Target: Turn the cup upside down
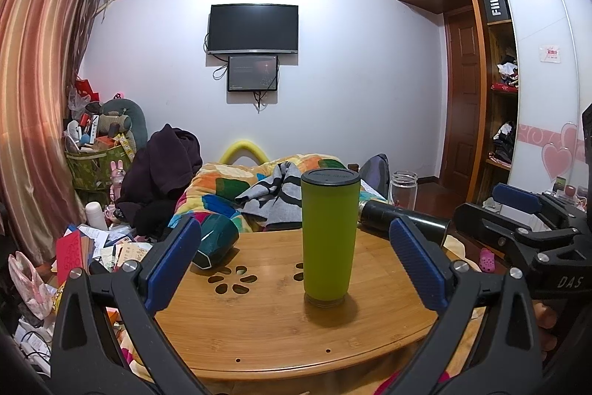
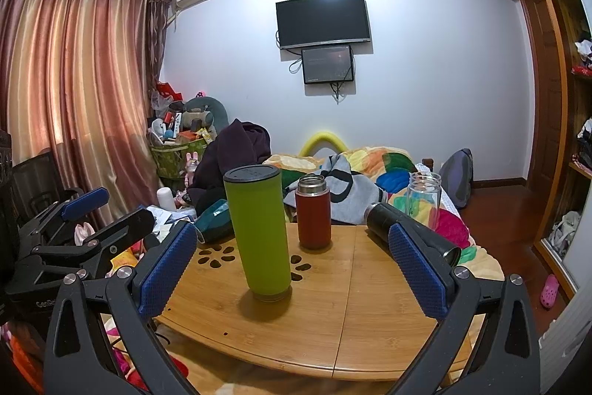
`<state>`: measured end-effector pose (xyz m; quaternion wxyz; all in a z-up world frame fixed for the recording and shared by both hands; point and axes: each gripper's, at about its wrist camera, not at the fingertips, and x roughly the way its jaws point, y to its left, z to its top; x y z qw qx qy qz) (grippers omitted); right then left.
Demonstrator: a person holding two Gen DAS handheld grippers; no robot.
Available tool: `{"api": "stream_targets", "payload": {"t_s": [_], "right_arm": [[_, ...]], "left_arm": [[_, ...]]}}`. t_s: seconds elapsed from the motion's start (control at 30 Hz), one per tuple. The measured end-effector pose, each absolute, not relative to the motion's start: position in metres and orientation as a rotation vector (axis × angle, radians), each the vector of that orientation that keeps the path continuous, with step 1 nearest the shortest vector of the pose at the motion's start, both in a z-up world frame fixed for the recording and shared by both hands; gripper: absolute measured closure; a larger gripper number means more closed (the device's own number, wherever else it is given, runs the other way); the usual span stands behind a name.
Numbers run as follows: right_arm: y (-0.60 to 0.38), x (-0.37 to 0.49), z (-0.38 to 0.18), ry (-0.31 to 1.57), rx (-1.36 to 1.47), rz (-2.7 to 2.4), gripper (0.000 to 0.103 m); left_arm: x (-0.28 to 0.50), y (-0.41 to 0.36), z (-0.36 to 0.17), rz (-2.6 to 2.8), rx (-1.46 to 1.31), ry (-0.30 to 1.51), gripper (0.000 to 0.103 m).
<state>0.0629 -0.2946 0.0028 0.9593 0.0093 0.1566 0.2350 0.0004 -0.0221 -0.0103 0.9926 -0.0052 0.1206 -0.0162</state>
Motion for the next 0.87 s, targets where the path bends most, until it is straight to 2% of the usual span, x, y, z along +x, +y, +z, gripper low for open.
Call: {"api": "stream_targets", "payload": {"t_s": [0.87], "right_arm": [[-0.2974,0.0641,0.0087,0.323,0.030,0.476,0.000]], "left_arm": [[0.0018,-0.0150,-0.0129,-0.070,-0.052,0.258,0.000]]}}
